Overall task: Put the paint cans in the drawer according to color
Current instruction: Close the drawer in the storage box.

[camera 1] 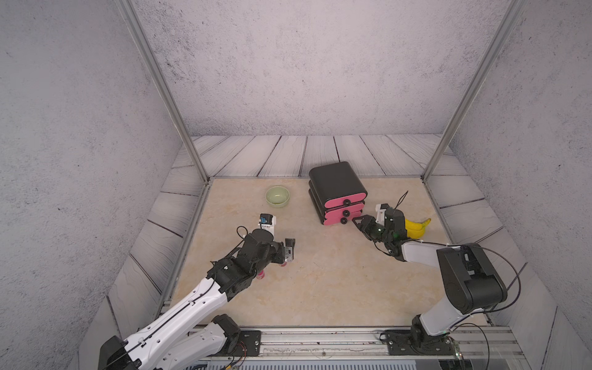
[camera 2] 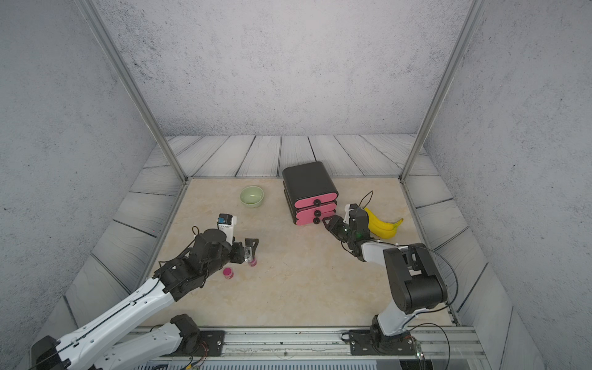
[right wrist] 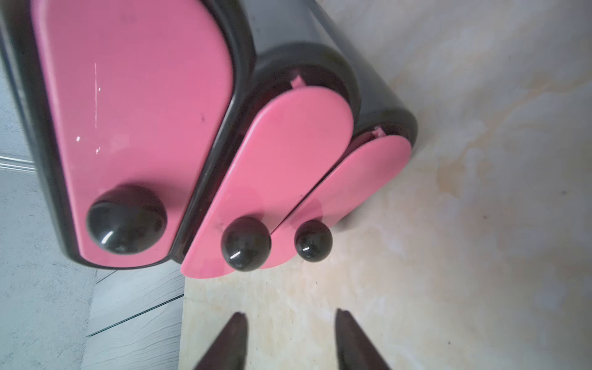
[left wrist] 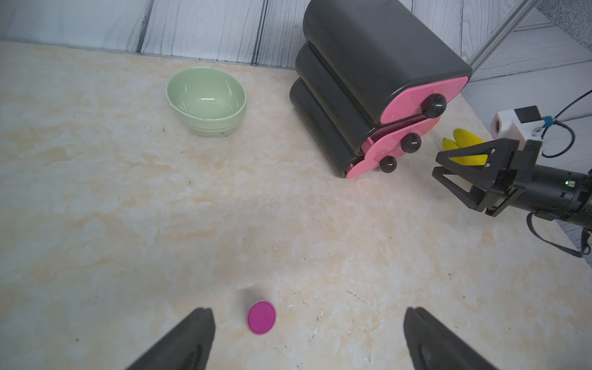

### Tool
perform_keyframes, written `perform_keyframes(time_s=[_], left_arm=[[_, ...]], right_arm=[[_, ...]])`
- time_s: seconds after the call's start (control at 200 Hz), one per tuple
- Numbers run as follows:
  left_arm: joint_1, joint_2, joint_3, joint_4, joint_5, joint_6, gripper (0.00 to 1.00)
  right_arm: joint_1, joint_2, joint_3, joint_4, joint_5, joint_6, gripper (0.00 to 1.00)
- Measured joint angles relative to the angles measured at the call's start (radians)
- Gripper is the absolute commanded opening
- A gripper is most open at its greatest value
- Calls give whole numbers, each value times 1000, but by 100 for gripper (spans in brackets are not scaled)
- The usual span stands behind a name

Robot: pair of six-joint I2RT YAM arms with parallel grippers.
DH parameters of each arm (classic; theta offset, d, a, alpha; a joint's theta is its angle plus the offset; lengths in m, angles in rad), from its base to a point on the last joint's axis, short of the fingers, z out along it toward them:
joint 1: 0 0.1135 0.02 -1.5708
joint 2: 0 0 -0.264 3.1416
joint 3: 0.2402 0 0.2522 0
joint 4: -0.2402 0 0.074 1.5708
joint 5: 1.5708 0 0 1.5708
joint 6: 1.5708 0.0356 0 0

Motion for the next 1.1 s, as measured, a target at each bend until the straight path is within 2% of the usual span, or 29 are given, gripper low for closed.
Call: perform_keyframes(time_s=[0.065, 0.125, 0.5, 0.891, 1.096], left_arm=[[0, 1, 0, 8, -1, 0, 99], [0, 3, 0, 11, -3, 2, 99], [0, 3, 0, 10, -12, 21, 99], [0, 4, 0, 10, -16, 22, 99], [0, 3, 0, 9, -23, 22, 99]], right_arm=[[0, 27, 26, 6, -5, 26, 18], [0, 61, 60, 6, -6, 42, 13], [0, 203, 228, -31, 2, 111, 11], [-2, 239, 244, -21, -2, 132, 24], [-16, 215, 110, 48, 2, 134, 34]])
